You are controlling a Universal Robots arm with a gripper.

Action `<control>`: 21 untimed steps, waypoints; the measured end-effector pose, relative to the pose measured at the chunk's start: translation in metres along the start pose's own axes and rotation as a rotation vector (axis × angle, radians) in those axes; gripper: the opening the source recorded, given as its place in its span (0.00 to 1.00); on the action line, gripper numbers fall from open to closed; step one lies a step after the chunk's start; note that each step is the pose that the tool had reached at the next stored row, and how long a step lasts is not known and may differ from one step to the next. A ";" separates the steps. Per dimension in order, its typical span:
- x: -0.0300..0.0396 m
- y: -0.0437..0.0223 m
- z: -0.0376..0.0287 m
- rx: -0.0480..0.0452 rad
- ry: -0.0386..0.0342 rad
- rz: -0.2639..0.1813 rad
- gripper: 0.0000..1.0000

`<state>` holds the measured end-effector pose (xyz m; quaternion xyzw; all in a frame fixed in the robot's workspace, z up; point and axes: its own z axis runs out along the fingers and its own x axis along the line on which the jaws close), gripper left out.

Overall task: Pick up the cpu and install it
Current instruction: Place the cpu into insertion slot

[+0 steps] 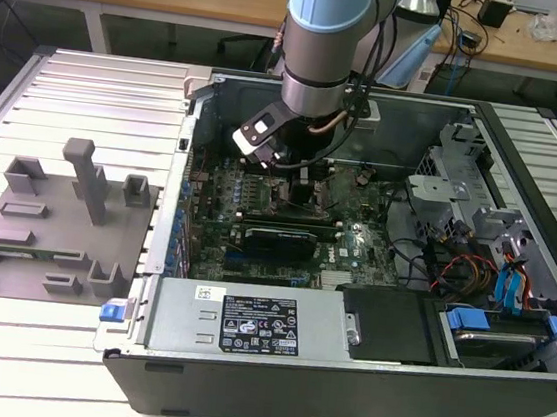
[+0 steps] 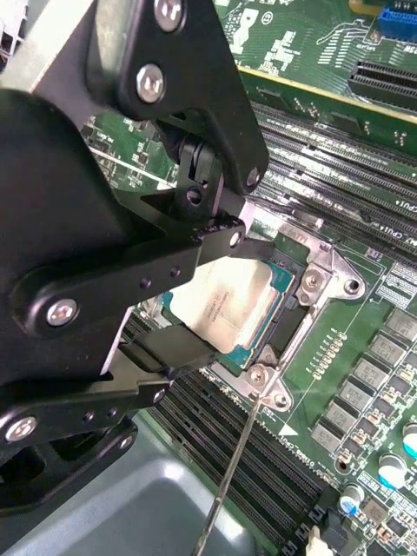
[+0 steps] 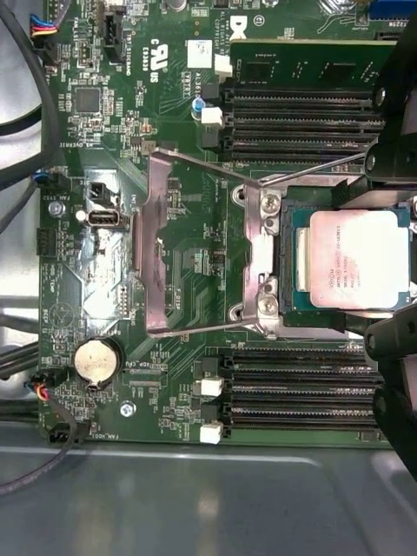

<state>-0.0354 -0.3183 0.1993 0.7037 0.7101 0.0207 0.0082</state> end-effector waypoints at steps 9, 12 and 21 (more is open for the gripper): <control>0.0000 0.0001 0.0007 0.0001 -0.0002 -0.008 0.54; 0.0000 0.0002 0.0007 0.0001 -0.0001 -0.008 0.54; 0.0000 0.0003 -0.0018 0.0002 -0.0083 -0.008 0.54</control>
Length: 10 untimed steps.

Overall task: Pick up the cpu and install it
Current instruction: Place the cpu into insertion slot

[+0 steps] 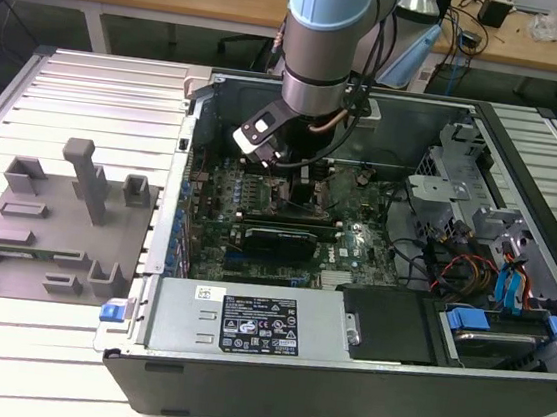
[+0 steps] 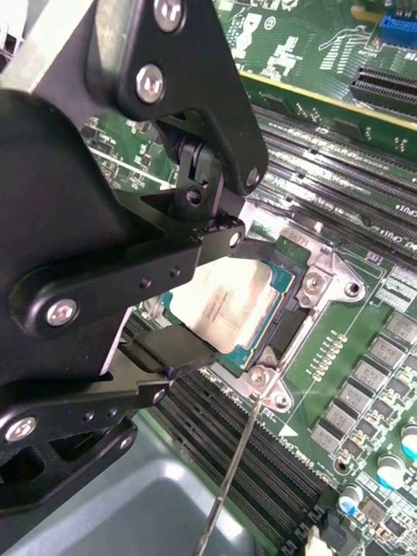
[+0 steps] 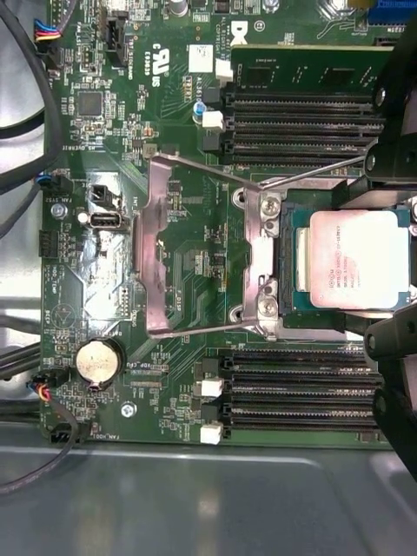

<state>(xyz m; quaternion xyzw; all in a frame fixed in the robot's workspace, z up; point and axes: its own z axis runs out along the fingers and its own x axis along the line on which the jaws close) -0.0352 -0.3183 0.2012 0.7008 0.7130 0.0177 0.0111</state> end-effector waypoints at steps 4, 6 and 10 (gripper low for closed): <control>0.0000 0.0000 0.0007 0.0002 -0.0059 0.000 0.54; 0.0000 0.0000 0.0014 0.0001 -0.0063 0.001 0.54; 0.0000 0.0001 0.0021 0.0002 -0.0069 0.002 0.54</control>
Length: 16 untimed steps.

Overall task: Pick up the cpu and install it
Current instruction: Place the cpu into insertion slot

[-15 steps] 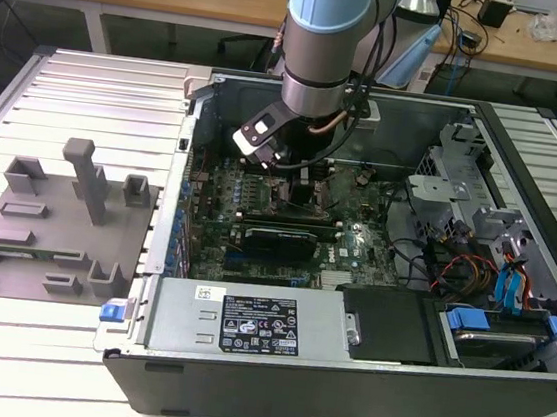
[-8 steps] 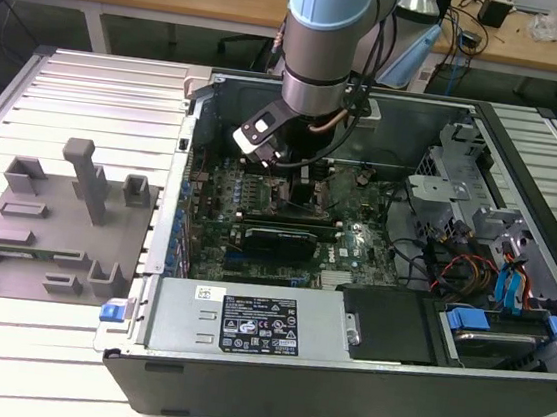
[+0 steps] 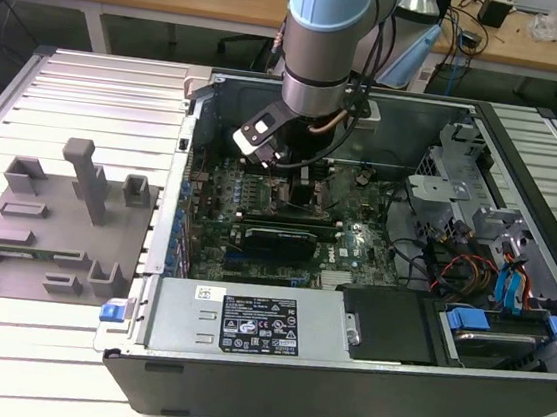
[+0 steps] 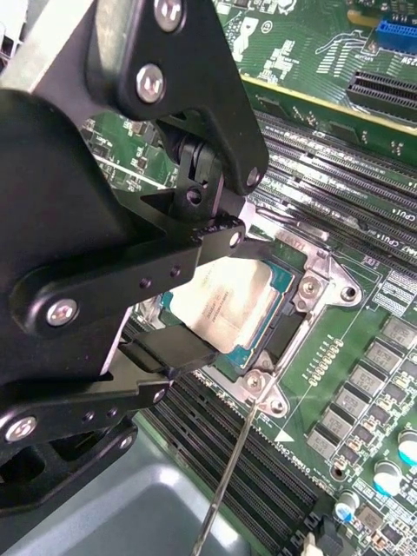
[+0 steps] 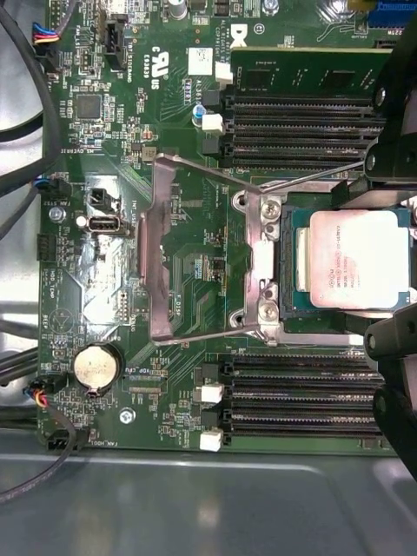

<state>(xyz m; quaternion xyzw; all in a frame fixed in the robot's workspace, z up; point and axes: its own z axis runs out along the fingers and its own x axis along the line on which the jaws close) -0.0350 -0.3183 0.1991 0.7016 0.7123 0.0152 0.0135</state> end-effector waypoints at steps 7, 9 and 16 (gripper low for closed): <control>0.0000 0.0014 0.0004 0.0000 -0.0014 0.004 0.54; -0.0001 0.0014 0.0005 0.0001 -0.0051 0.005 0.54; 0.0000 0.0013 0.0014 0.0000 -0.0051 0.005 0.54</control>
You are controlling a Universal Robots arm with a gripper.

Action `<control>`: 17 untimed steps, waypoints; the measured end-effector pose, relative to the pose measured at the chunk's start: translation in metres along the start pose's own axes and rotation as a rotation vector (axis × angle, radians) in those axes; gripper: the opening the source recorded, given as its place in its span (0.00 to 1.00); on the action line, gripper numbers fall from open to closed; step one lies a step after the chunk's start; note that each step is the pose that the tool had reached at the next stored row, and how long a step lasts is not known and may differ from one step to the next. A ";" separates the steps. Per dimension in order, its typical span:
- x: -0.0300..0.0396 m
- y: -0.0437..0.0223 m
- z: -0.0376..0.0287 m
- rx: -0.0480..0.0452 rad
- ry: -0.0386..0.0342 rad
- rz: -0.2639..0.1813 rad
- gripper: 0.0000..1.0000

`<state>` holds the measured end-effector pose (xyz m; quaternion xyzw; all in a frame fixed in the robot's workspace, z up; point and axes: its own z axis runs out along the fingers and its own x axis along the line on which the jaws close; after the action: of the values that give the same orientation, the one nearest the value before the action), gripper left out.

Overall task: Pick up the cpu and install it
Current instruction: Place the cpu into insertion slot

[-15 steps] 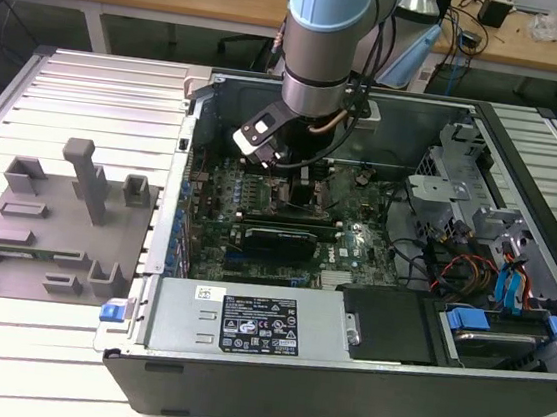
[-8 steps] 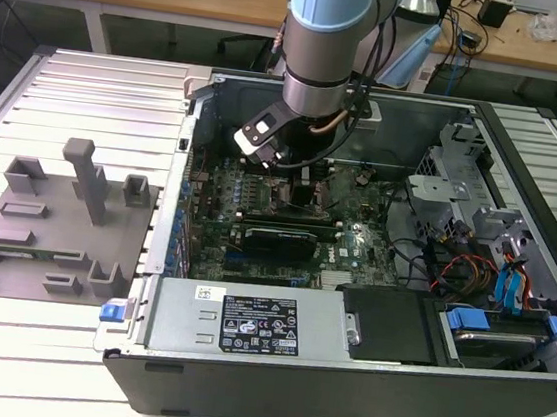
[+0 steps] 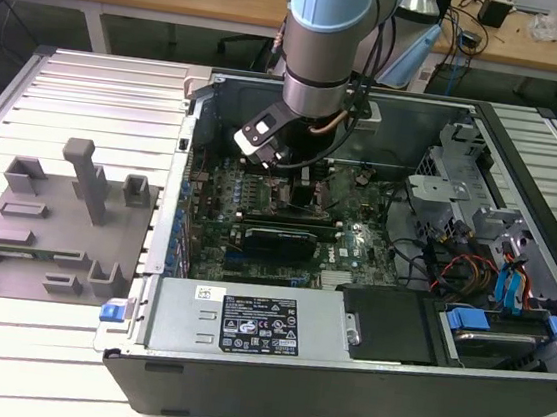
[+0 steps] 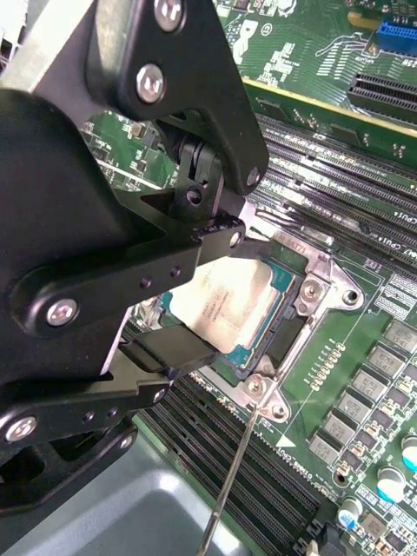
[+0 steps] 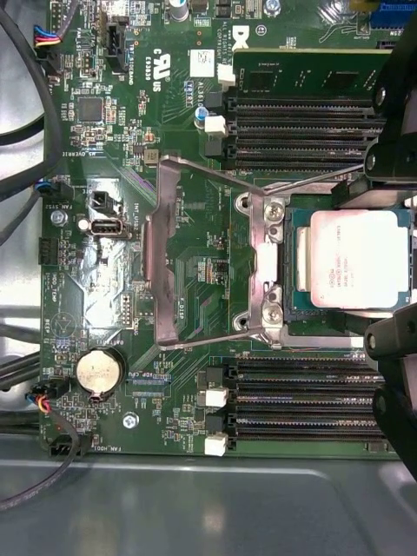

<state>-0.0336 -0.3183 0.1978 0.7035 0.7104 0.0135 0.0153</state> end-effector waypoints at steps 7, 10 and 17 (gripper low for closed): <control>0.0000 0.0000 0.0009 0.0000 -0.0002 0.002 0.54; 0.0000 0.0001 0.0010 0.0002 -0.0002 0.002 0.54; 0.0002 0.0002 0.0017 -0.0006 0.0010 0.002 0.55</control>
<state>-0.0334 -0.3181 0.1961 0.7041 0.7098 0.0141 0.0152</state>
